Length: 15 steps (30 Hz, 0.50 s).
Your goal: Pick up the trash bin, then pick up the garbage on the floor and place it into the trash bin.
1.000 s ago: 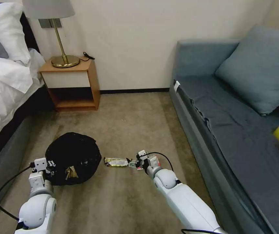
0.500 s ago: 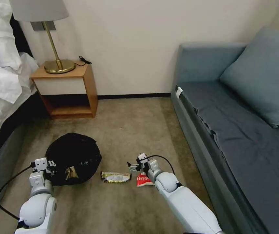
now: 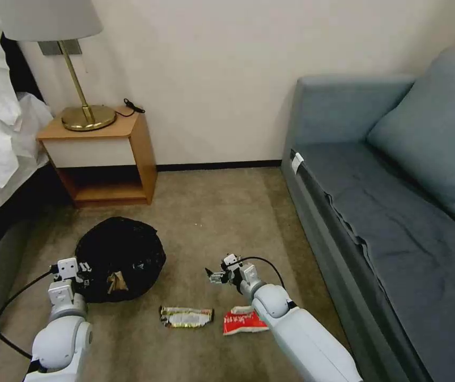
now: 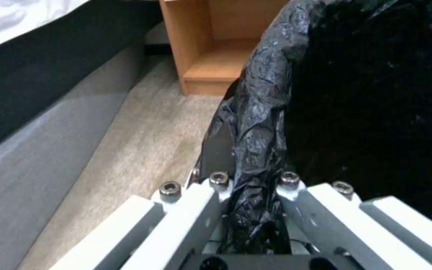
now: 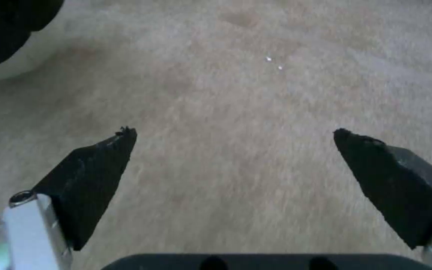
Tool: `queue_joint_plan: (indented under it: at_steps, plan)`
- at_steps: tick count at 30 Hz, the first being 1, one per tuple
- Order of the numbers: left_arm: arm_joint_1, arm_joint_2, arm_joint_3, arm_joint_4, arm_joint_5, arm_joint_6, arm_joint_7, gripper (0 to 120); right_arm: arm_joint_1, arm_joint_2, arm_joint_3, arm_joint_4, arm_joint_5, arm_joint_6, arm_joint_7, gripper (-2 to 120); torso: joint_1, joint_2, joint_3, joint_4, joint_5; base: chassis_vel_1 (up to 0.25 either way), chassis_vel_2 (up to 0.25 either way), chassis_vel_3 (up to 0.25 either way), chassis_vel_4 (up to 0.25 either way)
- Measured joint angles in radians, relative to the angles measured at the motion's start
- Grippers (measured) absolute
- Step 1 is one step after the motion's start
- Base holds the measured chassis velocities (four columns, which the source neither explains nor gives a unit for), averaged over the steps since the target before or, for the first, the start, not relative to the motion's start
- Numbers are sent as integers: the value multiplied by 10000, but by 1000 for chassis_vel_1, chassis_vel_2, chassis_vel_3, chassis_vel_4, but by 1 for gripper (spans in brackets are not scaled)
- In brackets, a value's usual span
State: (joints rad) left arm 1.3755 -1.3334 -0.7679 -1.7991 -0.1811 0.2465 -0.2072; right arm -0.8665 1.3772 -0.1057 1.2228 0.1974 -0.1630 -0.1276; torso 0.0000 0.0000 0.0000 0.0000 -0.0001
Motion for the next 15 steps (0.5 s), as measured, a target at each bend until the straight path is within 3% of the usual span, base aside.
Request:
queue_joint_plan:
  at_steps: [9,15]
  plan:
    - [130,-24,73,-92,39,-22,33,2,-125,-117,-192,323,47,-114,-120,100,1,-1,2,-1,1,-146,170,165,-145]
    - [170,-27,77,-126,57,-28,17,2,-15,-595,-808,896,214,-332,-691,100,0,0,0,-1,1,-24,19,30,-21]
